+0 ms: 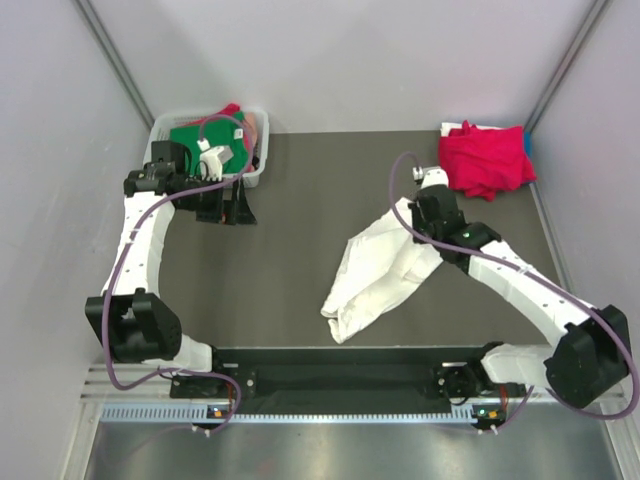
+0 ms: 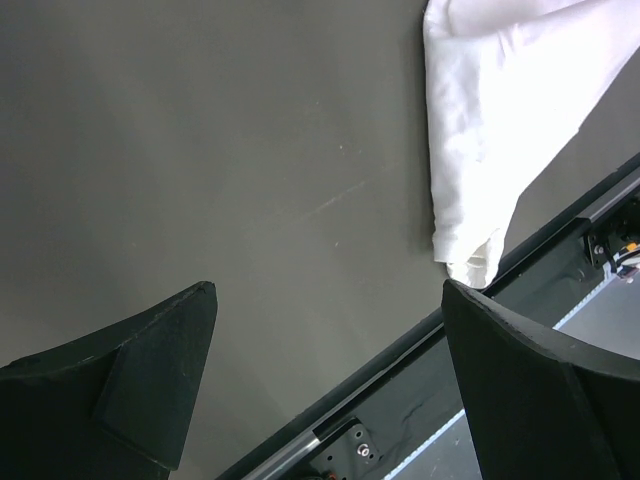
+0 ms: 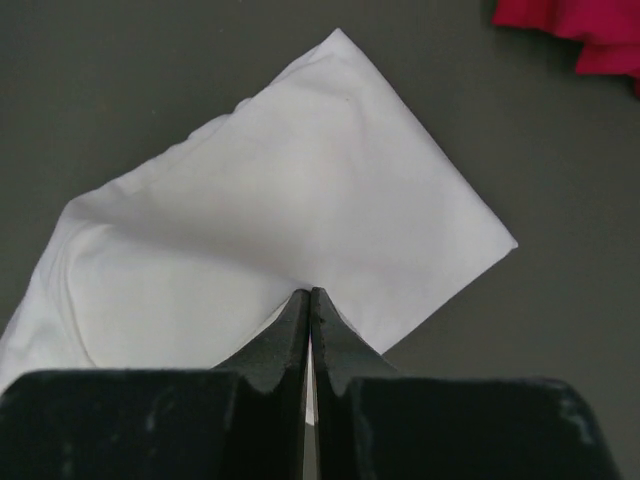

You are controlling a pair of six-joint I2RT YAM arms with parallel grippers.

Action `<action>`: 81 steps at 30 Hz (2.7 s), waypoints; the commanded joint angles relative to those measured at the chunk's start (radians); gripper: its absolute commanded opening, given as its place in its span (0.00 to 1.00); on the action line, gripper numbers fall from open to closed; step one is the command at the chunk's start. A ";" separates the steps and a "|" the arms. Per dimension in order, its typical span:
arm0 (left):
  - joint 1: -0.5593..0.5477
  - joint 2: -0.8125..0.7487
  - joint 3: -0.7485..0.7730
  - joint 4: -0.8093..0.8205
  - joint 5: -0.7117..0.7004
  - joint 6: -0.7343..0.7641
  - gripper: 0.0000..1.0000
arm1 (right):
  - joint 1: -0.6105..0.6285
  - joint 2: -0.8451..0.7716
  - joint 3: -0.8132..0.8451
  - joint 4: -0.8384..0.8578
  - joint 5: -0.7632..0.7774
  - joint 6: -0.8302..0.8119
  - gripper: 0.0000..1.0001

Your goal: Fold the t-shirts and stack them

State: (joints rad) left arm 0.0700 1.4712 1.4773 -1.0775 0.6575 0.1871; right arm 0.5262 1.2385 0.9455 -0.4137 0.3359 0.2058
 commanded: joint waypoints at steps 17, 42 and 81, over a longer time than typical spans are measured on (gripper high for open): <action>0.002 -0.049 -0.058 0.031 -0.050 0.017 0.98 | 0.523 0.275 0.194 -0.085 -0.080 0.121 1.00; 0.145 0.026 -0.052 0.001 0.054 0.048 0.98 | 0.696 0.641 0.426 -0.042 -0.299 0.132 1.00; 0.171 -0.074 -0.068 -0.075 0.054 0.152 0.98 | 0.604 0.734 0.349 0.032 -0.090 0.096 0.01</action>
State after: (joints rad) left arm 0.2317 1.4311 1.3991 -1.1336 0.6884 0.3103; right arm 1.1419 1.9755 1.3281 -0.4160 0.2295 0.3031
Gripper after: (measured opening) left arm 0.983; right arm 0.077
